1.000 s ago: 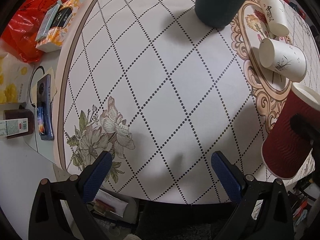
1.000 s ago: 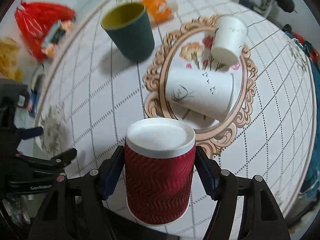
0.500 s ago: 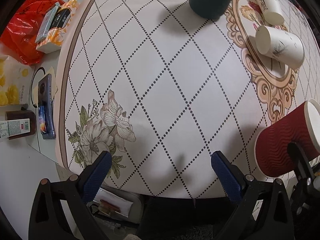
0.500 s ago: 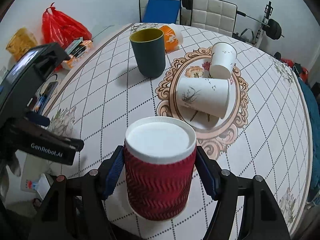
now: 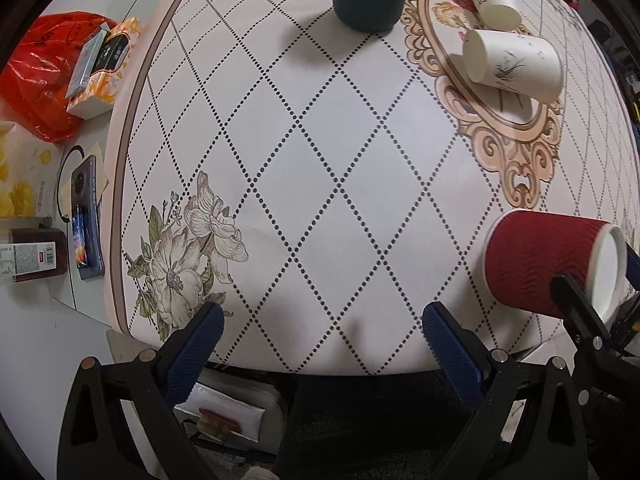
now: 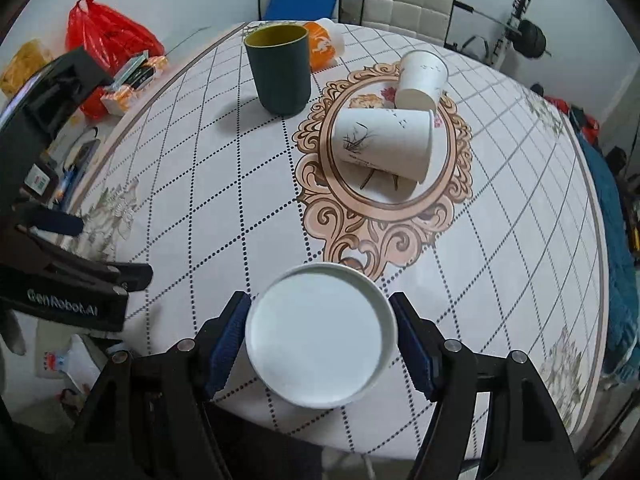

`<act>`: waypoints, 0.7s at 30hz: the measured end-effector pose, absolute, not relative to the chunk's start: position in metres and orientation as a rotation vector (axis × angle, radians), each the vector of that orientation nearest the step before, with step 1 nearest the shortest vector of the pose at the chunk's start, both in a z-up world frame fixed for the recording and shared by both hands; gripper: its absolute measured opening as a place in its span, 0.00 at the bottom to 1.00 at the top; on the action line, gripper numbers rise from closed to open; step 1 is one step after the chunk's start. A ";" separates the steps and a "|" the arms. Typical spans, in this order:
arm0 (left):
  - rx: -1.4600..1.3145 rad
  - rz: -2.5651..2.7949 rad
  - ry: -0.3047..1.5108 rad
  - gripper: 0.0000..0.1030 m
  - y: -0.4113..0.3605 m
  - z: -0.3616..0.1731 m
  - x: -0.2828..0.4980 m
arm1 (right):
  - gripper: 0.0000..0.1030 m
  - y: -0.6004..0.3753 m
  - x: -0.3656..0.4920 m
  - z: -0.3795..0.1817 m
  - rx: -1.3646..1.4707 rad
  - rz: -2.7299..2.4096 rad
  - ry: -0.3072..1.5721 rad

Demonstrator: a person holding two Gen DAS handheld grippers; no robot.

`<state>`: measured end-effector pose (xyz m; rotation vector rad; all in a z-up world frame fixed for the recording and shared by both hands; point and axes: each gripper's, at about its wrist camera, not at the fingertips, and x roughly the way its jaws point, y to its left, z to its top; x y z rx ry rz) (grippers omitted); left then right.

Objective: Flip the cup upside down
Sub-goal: 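Lower the inverted red cup onto the cloth and open the right gripper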

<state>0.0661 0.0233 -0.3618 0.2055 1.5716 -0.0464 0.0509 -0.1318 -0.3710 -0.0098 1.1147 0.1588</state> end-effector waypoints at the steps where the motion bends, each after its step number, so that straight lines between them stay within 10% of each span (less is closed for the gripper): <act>1: 0.206 -0.050 1.567 0.99 0.021 -0.359 0.065 | 0.75 -0.135 0.050 -0.369 0.005 0.152 1.122; 6: 0.222 -0.057 1.502 0.99 0.009 -0.327 0.057 | 0.91 -0.157 0.041 -0.351 0.099 0.075 1.167; 21: 0.125 -0.088 1.271 0.99 -0.019 -0.187 -0.011 | 0.95 -0.219 -0.040 -0.243 0.107 -0.168 1.213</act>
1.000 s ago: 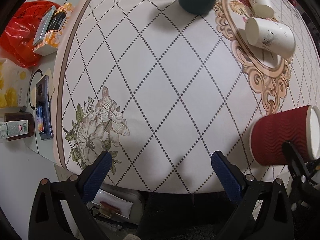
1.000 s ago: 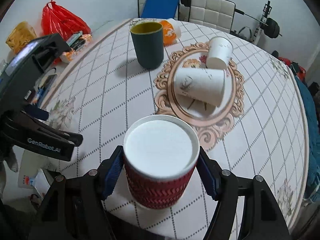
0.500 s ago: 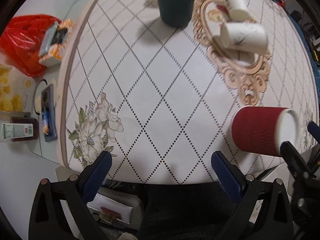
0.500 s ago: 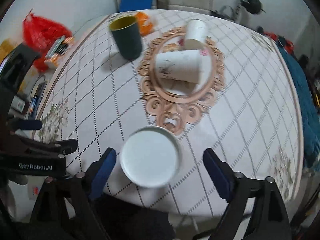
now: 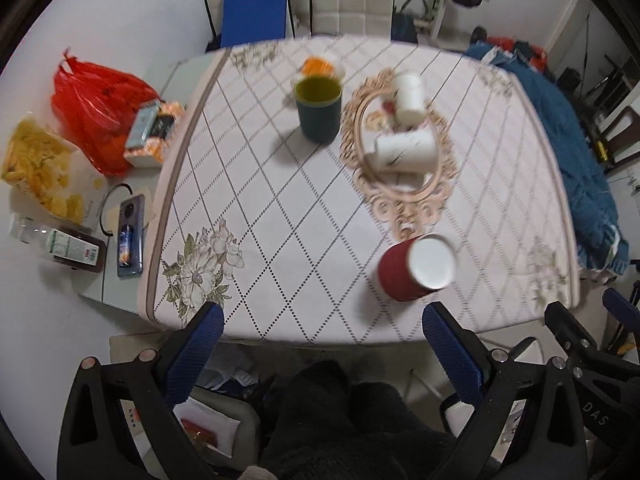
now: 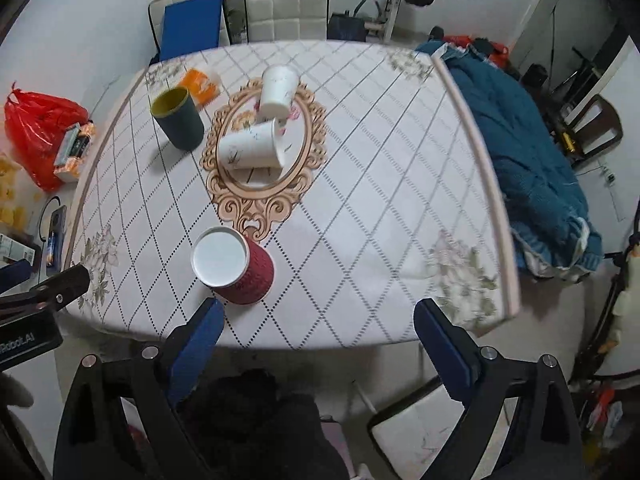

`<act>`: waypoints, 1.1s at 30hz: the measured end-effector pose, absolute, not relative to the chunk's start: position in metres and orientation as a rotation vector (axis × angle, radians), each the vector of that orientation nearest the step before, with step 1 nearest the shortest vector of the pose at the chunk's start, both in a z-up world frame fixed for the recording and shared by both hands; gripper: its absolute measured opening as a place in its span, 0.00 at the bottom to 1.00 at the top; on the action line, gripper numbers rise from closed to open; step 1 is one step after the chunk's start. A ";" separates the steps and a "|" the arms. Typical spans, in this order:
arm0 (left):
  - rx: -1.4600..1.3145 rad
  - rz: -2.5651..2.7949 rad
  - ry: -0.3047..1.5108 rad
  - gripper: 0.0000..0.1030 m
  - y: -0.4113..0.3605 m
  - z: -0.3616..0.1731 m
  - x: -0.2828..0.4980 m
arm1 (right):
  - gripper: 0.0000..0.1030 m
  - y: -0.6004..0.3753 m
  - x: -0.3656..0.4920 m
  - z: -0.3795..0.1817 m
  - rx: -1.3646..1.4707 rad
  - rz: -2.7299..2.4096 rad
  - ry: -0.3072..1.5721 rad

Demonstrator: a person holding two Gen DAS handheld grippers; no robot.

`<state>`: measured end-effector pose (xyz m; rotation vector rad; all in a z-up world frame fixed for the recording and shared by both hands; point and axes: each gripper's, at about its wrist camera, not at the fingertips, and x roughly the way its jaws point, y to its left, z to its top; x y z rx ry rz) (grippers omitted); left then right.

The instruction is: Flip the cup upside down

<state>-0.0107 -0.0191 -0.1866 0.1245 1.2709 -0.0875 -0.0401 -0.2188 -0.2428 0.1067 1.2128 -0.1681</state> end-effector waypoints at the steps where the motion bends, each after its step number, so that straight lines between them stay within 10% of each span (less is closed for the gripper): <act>1: 0.126 -0.087 1.257 0.99 -0.020 -0.180 -0.014 | 0.95 -0.220 -0.047 -0.231 0.101 -0.164 1.197; 14: 0.079 -0.085 1.133 0.99 -0.023 -0.083 -0.078 | 0.95 -0.228 -0.123 -0.100 0.080 -0.123 1.023; 33: 0.064 -0.084 1.151 0.99 -0.021 -0.054 -0.102 | 0.95 -0.233 -0.157 -0.048 0.116 -0.107 1.024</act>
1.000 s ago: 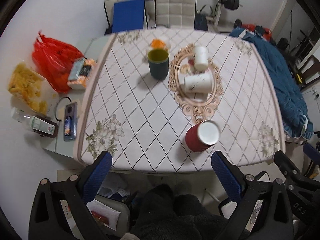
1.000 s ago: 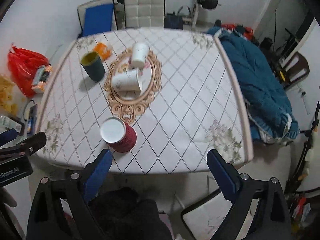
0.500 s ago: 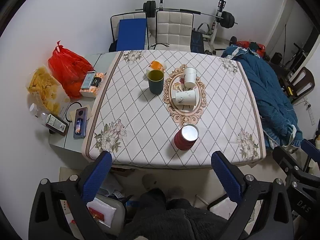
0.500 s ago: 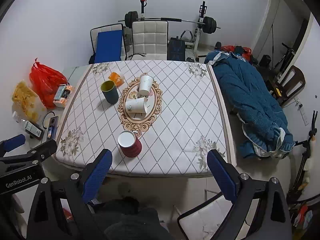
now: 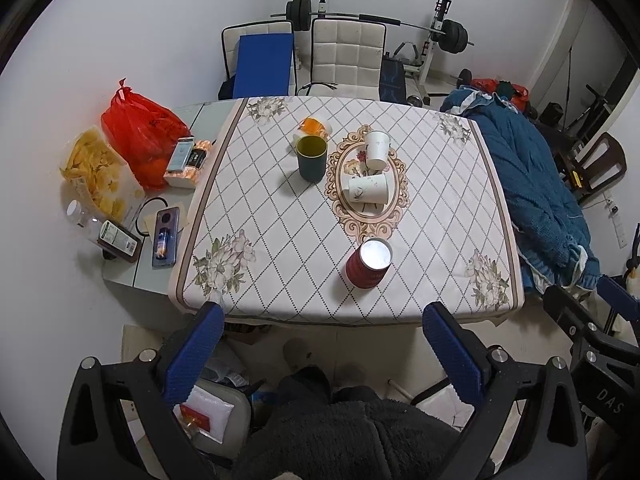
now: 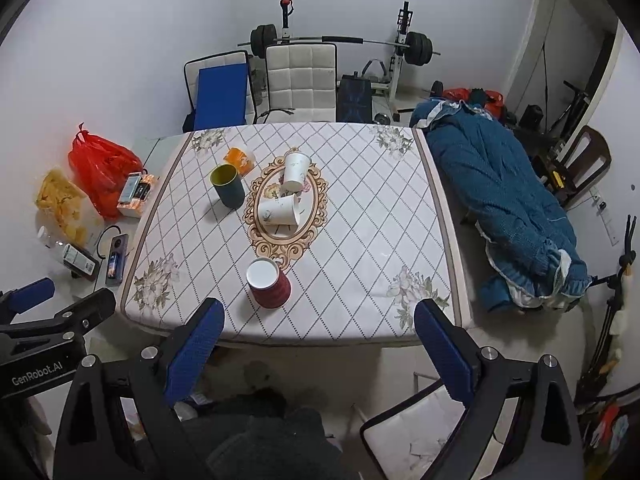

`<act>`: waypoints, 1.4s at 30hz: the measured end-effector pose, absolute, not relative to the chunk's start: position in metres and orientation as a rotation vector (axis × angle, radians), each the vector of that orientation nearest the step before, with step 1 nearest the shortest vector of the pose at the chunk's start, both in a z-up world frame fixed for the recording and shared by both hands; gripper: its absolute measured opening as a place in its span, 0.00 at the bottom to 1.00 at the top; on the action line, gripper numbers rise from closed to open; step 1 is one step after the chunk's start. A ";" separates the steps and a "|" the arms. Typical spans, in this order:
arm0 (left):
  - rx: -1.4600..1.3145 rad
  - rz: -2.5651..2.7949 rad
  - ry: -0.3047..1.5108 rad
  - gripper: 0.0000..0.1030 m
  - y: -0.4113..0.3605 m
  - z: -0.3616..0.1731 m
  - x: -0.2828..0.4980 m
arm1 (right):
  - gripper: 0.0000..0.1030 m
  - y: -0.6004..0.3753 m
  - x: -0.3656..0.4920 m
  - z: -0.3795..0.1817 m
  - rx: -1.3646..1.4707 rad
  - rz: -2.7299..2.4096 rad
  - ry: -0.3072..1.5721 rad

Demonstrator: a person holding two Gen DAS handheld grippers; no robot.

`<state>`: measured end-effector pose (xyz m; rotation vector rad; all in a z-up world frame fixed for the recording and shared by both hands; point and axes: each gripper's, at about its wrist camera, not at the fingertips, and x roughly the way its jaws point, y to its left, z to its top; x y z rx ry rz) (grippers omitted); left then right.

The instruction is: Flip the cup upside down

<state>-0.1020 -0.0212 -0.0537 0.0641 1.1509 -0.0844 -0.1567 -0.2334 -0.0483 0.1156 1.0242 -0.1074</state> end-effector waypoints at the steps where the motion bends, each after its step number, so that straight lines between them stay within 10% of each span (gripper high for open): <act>1: 0.066 -0.084 1.152 0.99 -0.021 -0.054 -0.102 | 0.95 -0.234 -0.157 -0.048 0.116 -0.109 1.027; 42: 0.094 -0.035 1.135 0.99 -0.029 -0.050 -0.098 | 0.96 -0.242 -0.144 -0.050 0.124 -0.096 1.039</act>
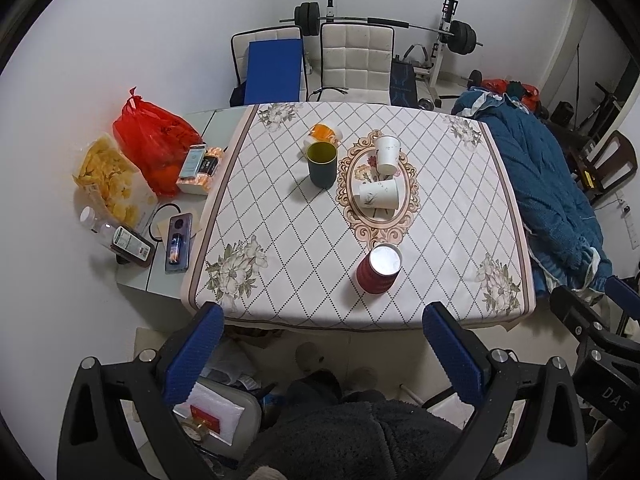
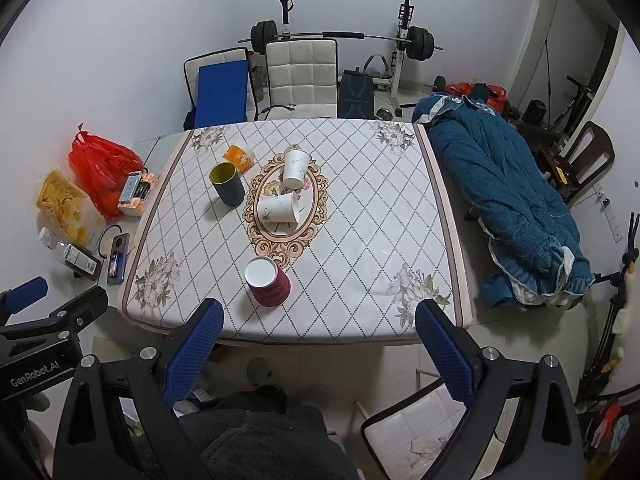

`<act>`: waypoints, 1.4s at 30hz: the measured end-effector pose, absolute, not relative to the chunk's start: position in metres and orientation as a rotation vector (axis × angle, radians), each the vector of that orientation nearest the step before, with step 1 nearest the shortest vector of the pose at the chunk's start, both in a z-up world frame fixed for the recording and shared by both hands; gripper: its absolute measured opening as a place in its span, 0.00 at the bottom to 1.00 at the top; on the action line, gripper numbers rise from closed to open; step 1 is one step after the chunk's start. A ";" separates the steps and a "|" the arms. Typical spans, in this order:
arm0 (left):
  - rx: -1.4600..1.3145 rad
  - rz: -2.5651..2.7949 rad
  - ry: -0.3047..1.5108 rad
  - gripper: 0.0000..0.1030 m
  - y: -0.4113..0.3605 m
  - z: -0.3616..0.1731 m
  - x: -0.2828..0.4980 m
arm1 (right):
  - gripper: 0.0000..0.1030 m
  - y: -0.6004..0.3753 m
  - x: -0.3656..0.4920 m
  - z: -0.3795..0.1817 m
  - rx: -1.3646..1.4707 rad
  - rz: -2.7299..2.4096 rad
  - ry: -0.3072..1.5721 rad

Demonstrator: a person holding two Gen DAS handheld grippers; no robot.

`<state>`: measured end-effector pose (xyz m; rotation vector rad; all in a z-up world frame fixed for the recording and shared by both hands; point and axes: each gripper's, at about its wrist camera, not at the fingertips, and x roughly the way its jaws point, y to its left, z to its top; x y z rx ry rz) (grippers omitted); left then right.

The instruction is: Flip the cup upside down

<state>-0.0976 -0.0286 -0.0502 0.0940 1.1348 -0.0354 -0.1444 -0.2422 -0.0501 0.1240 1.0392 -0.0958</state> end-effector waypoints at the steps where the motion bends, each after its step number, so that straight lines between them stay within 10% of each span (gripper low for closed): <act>1: 0.095 -0.035 1.135 0.99 -0.029 -0.050 -0.098 | 0.96 -0.243 -0.144 -0.051 0.125 -0.093 1.040; 42: 0.087 -0.019 1.134 0.99 -0.027 -0.049 -0.097 | 0.96 -0.234 -0.139 -0.054 0.111 -0.076 1.046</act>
